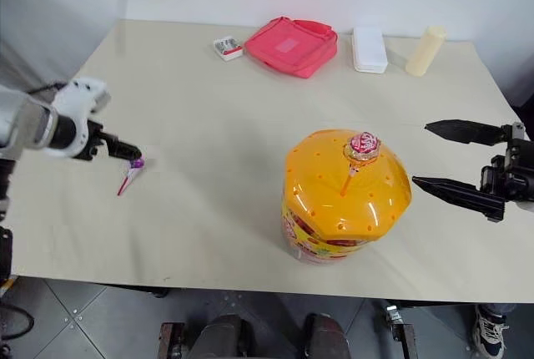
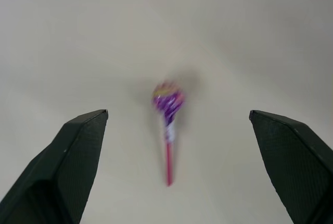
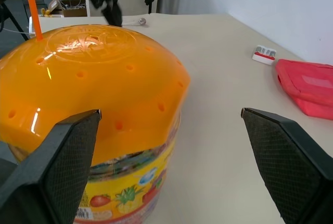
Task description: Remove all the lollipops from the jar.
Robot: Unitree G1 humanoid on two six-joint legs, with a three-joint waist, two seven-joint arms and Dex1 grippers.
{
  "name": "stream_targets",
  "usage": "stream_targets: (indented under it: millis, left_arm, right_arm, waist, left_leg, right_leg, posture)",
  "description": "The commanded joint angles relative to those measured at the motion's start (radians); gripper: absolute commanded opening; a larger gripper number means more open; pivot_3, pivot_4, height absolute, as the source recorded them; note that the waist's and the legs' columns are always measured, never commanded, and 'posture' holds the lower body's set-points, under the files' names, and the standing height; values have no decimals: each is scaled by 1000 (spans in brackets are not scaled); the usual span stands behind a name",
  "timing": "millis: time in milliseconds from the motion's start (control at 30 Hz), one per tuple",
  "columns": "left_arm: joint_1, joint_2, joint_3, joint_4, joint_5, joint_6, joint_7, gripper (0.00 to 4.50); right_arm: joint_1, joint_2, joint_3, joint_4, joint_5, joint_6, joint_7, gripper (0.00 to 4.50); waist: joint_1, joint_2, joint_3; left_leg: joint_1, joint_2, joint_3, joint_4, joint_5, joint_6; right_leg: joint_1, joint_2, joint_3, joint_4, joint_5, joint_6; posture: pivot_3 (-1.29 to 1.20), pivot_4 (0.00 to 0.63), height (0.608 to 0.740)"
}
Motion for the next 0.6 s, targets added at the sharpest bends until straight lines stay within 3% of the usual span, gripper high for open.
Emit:
stream_targets:
  millis: [33, 100, 333, 600]
  left_arm:
    - [-48, 41, -11, -65, -45, -69, -100, 4463]
    - [-31, 5, 71, -160, -139, -207, -229, 4463]
    - [125, -219, 299, -221, -273, -668, -401, 4463]
    - [258, -354, 383, -130, -354, -990, -638, 4463]
  right_arm:
    - [-8, -31, -52, -7, 1, -17, 8, 4500]
    - [17, -37, -77, -26, -5, -3, -5, 4500]
    - [86, -28, -166, -158, 51, 71, -60, 4500]
    - [156, -20, -262, -351, 142, 185, -176, 4500]
  waist:
    - [-2, 0, 0]
    - [1, 0, 0]
    - [2, 3, -1]
    - [-10, 2, -1]
  left_leg:
    - [0, 0, 0, 0, 0, 0]
    - [0, 0, 1, 0, 0, 0]
    - [-1, 0, 0, 1, 0, 0]
    - [0, 1, 1, 1, 0, 0]
  right_leg:
    - [0, 0, 0, 0, 0, 0]
    - [-1, 0, 1, 0, 0, 0]
    - [-1, 0, 1, 1, 0, 0]
    - [-1, 1, 2, 1, 0, 0]
  posture:
    - [0, 150, 740]
    - [0, 150, 740]
    - [0, 150, 740]
    - [0, 150, 740]
